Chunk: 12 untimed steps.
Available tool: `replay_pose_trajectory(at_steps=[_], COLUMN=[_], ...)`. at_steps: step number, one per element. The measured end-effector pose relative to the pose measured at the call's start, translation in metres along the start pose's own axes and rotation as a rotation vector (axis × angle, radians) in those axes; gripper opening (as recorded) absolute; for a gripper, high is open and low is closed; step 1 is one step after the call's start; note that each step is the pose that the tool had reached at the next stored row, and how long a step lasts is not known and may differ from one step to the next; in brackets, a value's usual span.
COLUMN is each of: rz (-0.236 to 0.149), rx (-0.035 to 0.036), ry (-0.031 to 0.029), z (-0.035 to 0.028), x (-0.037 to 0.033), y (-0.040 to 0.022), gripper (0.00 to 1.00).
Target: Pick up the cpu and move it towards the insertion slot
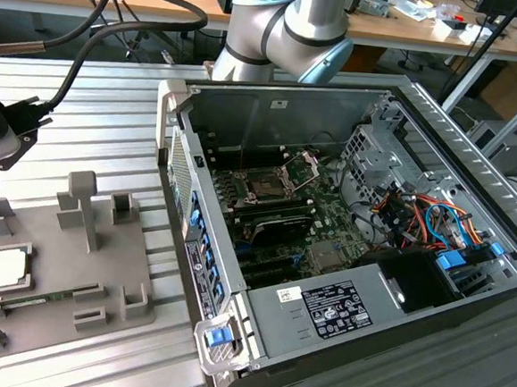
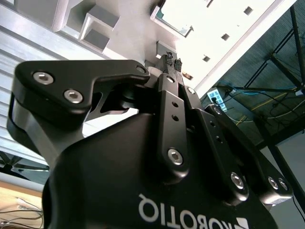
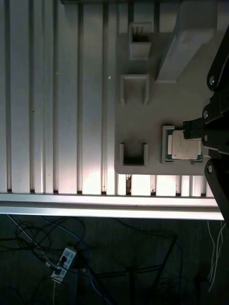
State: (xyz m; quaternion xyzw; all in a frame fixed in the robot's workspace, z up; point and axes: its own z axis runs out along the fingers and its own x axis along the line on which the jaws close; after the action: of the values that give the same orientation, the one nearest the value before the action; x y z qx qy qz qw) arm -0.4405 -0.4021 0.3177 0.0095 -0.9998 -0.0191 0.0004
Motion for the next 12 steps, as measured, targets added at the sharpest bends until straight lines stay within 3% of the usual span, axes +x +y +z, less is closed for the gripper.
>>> replay_pose_trajectory(at_steps=[12], rz=[0.000], rx=[0.0000], ry=[0.0000], z=[0.0034], x=[0.0009], y=[-0.0011], gripper=[0.11])
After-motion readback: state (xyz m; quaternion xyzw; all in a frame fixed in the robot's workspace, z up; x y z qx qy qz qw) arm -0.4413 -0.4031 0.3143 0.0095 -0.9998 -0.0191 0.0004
